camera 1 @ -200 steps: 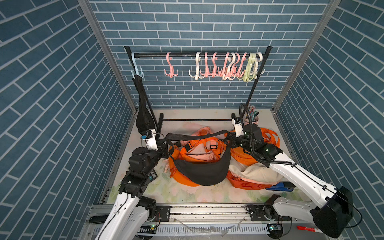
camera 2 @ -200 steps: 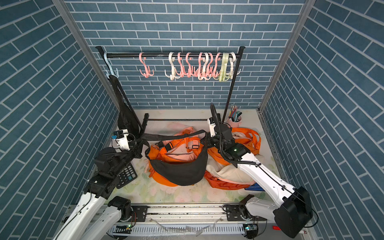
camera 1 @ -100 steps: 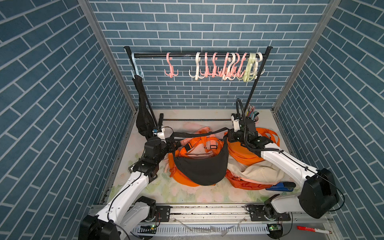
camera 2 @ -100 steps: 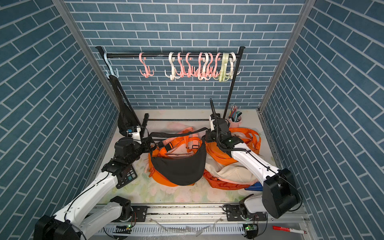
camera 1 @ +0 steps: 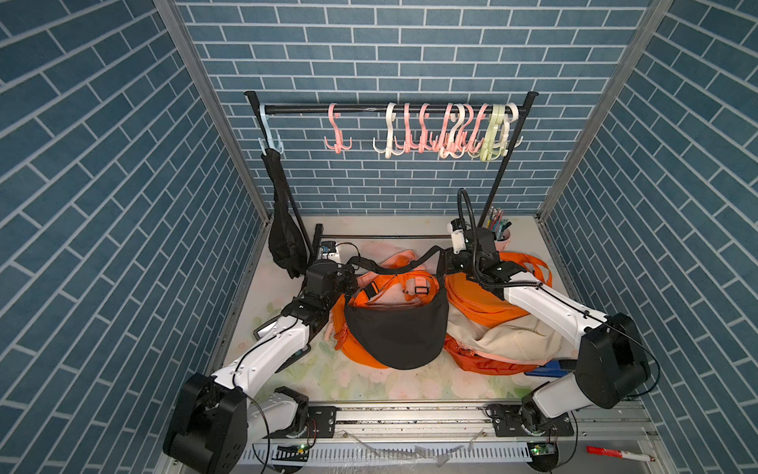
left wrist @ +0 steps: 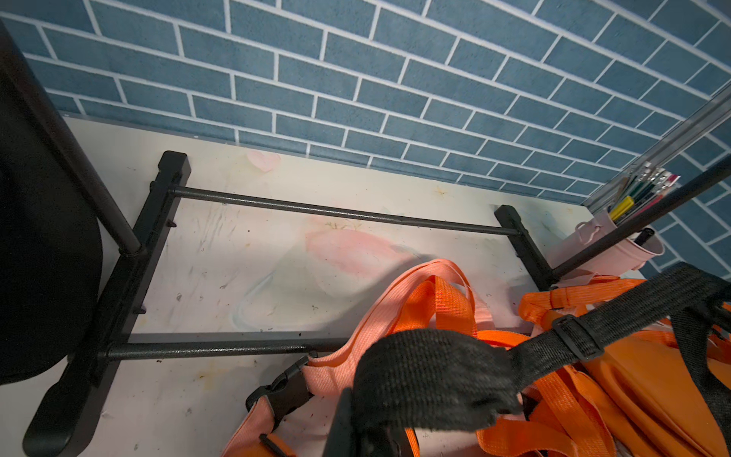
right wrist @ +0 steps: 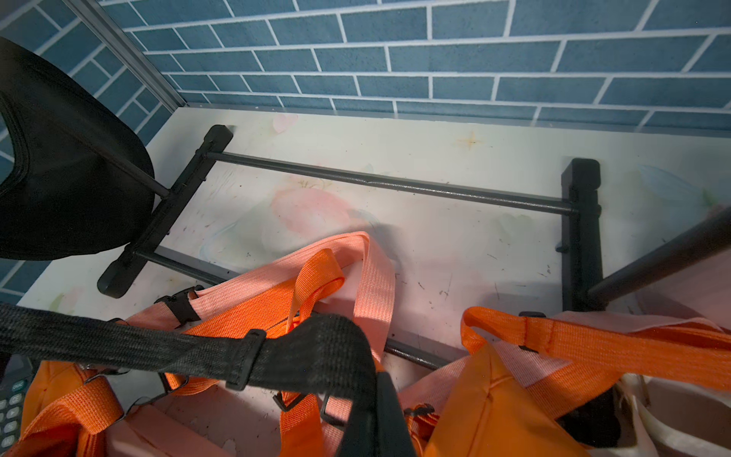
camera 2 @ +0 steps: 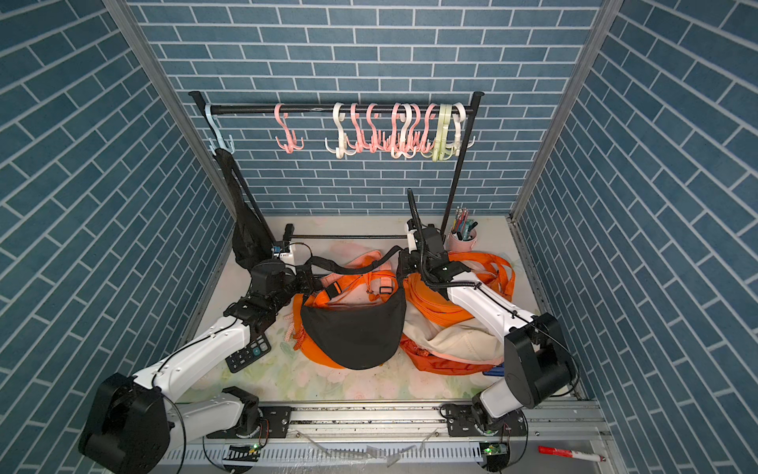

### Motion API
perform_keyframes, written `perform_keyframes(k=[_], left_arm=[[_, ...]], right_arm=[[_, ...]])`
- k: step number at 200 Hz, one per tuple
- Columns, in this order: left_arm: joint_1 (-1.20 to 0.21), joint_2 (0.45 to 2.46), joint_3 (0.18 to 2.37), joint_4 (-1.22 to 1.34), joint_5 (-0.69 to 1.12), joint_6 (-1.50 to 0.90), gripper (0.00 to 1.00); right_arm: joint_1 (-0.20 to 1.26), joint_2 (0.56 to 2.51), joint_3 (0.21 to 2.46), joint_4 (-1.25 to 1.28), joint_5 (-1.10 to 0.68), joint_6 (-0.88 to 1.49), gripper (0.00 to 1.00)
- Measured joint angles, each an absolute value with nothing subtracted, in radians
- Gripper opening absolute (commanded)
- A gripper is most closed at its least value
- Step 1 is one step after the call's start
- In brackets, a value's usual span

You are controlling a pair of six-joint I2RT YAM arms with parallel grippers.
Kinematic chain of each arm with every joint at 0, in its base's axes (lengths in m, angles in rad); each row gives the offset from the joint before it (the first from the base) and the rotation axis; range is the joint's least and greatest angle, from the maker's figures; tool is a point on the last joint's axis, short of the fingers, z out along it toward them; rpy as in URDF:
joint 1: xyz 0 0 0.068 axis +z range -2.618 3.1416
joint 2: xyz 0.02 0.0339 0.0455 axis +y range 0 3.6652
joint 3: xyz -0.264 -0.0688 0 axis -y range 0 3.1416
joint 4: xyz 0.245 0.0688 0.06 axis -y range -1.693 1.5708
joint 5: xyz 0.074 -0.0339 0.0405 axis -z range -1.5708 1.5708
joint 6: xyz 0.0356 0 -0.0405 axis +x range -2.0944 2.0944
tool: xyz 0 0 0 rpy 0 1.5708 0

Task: Take the bag off the hook
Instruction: Place the bag inside the bag.

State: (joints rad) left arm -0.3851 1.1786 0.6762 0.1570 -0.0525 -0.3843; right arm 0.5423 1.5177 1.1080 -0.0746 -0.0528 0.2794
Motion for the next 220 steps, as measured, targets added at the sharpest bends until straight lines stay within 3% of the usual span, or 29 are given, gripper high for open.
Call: perform_keyframes(k=[115, 162, 193, 220], left_arm=[[-0.387, 1.360, 0.767, 0.199, -0.174, -0.389, 0.04], [-0.387, 1.416, 0.769, 0.208, -0.202, -0.395, 0.15], [-0.387, 1.445, 0.768, 0.236, -0.226, -0.406, 0.33], [-0.388, 1.489, 0.785, 0.244, -0.235, -0.406, 0.43]], right_arm=[[0.529, 1.600, 1.118, -0.098, 0.048, 0.280, 0.00], [0.527, 1.639, 1.101, -0.091, 0.049, 0.280, 0.01], [0.527, 1.650, 1.088, -0.072, 0.049, 0.280, 0.03], [0.526, 1.669, 1.089, -0.054, 0.049, 0.280, 0.16]])
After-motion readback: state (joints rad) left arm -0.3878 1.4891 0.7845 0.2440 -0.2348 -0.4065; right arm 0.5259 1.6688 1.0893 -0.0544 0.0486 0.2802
